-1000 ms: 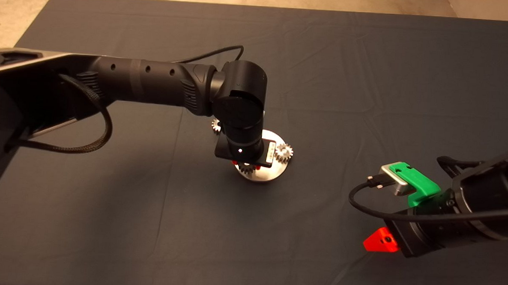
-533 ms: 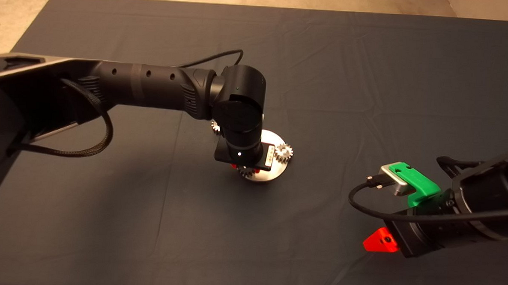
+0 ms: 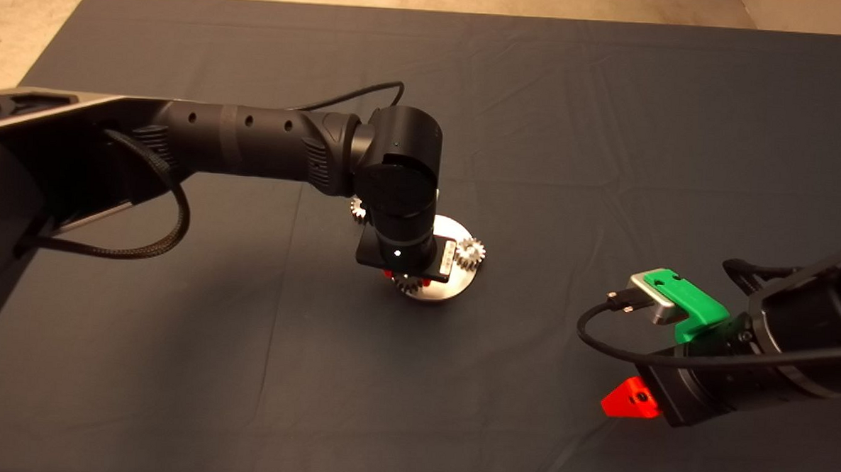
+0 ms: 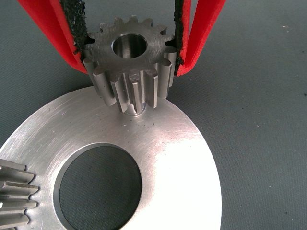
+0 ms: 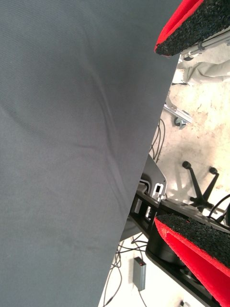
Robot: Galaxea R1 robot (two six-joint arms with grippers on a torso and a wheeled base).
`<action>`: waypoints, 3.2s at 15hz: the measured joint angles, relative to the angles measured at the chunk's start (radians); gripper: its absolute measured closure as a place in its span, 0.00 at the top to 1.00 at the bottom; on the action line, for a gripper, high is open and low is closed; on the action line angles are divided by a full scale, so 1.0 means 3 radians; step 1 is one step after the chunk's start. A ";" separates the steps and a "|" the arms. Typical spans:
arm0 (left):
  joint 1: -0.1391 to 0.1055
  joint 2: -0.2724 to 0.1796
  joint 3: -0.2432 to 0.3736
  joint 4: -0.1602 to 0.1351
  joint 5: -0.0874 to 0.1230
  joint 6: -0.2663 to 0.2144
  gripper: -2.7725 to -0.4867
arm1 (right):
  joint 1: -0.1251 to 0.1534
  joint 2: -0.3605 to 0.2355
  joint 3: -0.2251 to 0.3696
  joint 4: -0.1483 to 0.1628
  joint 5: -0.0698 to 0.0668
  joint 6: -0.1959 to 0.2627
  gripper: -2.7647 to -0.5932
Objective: Install three planetary gears onto the carrier pins
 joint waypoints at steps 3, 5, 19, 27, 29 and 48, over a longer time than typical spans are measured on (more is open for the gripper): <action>0.0014 0.0053 -0.0103 -0.0011 -0.0011 0.0075 0.20 | 0.0000 -0.0001 0.0000 0.0000 0.0003 0.0000 0.86; 0.0077 0.0062 -0.0159 0.0007 -0.0022 0.0091 0.20 | 0.0000 -0.0003 0.0000 0.0000 0.0001 0.0000 0.86; 0.0072 0.0071 -0.0206 0.0005 -0.0028 0.0120 0.30 | 0.0000 -0.0003 0.0000 0.0000 0.0000 0.0000 0.86; 0.0052 0.0071 -0.0206 0.0004 -0.0029 0.0137 0.43 | 0.0000 -0.0004 0.0000 0.0000 0.0000 0.0000 0.86; 0.0048 0.0071 -0.0206 0.0005 -0.0028 0.0149 0.49 | 0.0000 -0.0004 0.0000 0.0000 0.0000 0.0000 0.86; -0.0038 -0.0071 -0.0501 0.0016 -0.0050 0.0422 0.81 | -0.0001 0.0000 0.0000 0.0001 0.0000 0.0000 0.86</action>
